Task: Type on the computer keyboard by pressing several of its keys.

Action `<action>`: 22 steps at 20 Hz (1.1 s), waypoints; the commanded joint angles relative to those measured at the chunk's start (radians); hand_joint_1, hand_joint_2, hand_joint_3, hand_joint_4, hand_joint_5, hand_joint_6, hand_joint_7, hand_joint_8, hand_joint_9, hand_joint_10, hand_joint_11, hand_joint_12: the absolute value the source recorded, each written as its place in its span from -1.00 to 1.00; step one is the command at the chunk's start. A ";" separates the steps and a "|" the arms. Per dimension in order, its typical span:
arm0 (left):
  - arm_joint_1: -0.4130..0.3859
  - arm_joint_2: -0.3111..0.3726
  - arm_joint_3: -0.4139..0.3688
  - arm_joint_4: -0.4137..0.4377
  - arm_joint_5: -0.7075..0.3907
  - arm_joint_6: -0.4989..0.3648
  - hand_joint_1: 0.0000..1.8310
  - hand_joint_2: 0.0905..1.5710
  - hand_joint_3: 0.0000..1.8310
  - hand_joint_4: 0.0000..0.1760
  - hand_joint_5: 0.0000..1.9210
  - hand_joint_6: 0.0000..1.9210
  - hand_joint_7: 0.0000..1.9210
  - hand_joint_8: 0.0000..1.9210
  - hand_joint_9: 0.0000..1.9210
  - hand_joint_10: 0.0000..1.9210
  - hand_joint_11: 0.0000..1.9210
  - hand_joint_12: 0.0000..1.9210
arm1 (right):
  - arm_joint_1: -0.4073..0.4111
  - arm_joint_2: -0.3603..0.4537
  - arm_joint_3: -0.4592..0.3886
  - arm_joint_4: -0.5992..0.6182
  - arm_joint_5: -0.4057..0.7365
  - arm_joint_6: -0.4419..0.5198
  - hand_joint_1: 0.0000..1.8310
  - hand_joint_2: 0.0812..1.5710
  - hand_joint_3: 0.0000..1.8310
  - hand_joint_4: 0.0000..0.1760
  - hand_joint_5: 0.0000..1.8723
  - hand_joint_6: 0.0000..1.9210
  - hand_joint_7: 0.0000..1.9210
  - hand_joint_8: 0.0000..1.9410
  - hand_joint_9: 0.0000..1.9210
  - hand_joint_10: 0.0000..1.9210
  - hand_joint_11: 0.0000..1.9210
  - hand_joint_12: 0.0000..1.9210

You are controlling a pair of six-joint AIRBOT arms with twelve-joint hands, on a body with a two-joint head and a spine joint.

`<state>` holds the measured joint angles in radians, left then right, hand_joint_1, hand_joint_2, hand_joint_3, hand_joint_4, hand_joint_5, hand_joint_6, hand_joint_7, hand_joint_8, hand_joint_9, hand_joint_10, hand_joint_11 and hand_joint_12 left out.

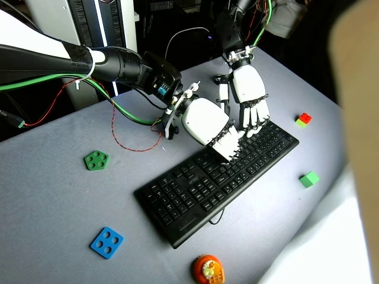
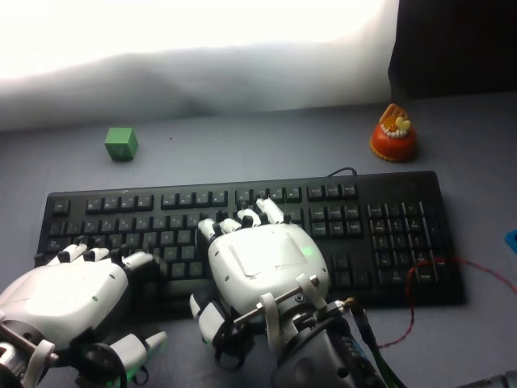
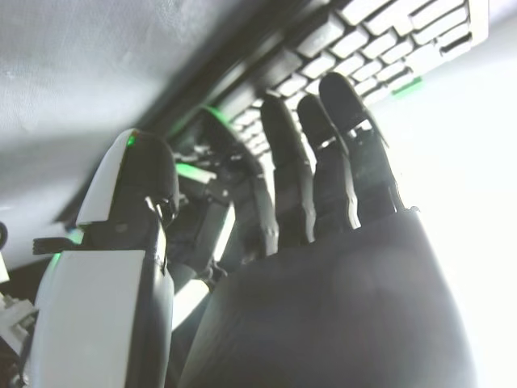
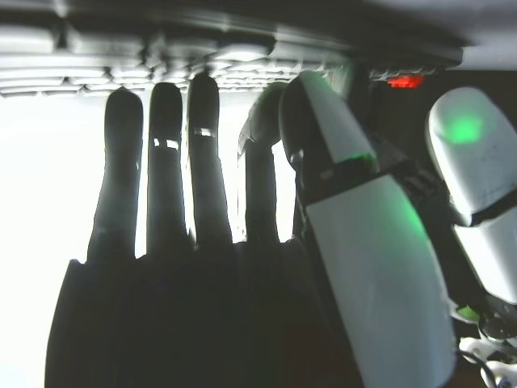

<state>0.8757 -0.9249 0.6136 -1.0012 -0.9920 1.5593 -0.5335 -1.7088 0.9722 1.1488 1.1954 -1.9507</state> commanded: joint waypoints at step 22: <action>-0.029 0.017 0.008 0.040 -0.065 -0.004 -0.38 0.83 -1.00 -0.86 -0.79 -0.99 -0.73 -0.99 -0.68 -0.92 -1.00 0.08 | 0.017 0.039 -0.019 -0.113 0.096 -0.037 -0.31 0.67 -1.00 -1.00 -0.71 -0.70 -0.56 -1.00 -0.64 -0.48 -1.00 0.57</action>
<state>0.8536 -0.9154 0.6170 -1.0119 -0.9794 1.5539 -0.5251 -1.6653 0.9501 1.1362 1.2224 -1.9930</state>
